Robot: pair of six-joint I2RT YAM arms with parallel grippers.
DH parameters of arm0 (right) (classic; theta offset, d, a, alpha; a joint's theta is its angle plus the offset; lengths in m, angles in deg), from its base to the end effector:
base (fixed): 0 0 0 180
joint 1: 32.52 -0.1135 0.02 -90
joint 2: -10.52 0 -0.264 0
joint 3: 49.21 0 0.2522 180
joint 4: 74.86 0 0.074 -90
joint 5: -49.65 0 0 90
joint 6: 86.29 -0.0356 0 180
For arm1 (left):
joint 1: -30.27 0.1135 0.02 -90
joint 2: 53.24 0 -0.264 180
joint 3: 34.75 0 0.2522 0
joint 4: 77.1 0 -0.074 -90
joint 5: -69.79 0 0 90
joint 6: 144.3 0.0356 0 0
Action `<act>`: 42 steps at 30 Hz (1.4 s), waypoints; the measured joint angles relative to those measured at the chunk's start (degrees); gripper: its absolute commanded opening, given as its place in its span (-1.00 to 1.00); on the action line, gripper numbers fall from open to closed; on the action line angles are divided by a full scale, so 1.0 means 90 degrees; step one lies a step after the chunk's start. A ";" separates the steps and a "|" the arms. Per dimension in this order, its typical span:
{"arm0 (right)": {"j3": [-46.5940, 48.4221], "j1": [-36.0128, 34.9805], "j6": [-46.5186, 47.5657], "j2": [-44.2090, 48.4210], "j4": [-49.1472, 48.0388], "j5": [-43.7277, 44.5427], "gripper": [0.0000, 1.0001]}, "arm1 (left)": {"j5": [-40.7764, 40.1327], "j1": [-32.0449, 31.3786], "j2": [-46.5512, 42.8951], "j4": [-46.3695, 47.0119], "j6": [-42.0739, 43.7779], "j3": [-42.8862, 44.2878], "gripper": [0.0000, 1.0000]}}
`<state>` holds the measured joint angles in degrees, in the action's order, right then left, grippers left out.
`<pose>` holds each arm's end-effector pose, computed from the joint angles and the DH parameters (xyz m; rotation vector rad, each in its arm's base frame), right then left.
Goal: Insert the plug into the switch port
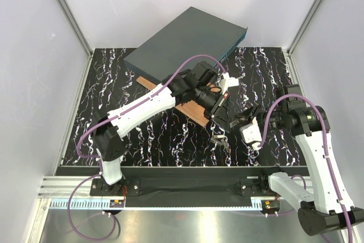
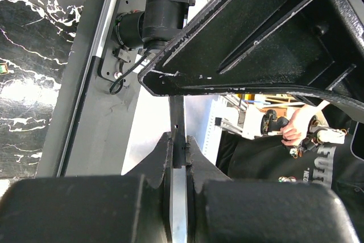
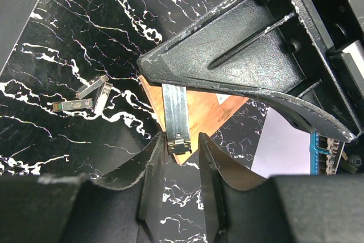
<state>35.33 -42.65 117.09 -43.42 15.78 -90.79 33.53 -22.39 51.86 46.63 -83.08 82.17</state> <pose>0.1231 0.0499 0.3715 -2.0163 0.7765 0.1771 0.2219 -0.3382 0.3535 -1.0655 -2.3988 1.6891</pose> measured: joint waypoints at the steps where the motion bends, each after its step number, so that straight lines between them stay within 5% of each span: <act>1: 0.0000 0.0000 0.0000 0.0000 -0.0002 0.0000 -0.31 | 0.0000 -0.0002 0.0002 0.0000 -0.0005 0.0000 -1.00; 19: 0.0000 -0.0036 0.0005 0.0000 0.0058 0.0029 -0.34 | -0.0056 -0.0024 0.0080 -0.0056 -0.0172 0.0087 -1.00; 22: 0.0000 -0.0039 0.0012 0.0000 0.0073 0.0036 -0.59 | -0.0066 -0.0029 0.0080 -0.0053 -0.0194 0.0087 -1.00; 23: 0.0000 -0.0041 0.0027 0.0000 0.0090 0.0044 -0.98 | -0.0066 -0.0029 0.0080 -0.0053 -0.0197 0.0087 -1.00; 25: 0.0000 -0.0041 0.0046 0.0000 0.0102 0.0058 -1.00 | -0.0070 -0.0032 0.0080 -0.0063 -0.0197 0.0090 -0.97; 32: 0.0000 -0.0041 -0.0007 0.0010 0.0087 0.0075 -1.00 | -0.0170 -0.0032 0.0119 -0.0080 0.0153 0.0318 -0.01; 42: -0.0121 -0.0046 -0.1418 0.0313 0.0095 -0.0027 -1.00 | -0.0556 0.0214 -0.0005 -0.0313 0.1358 0.1613 0.29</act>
<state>34.24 -43.07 104.33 -40.60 16.64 -91.03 28.52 -20.47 51.81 43.81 -70.86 96.68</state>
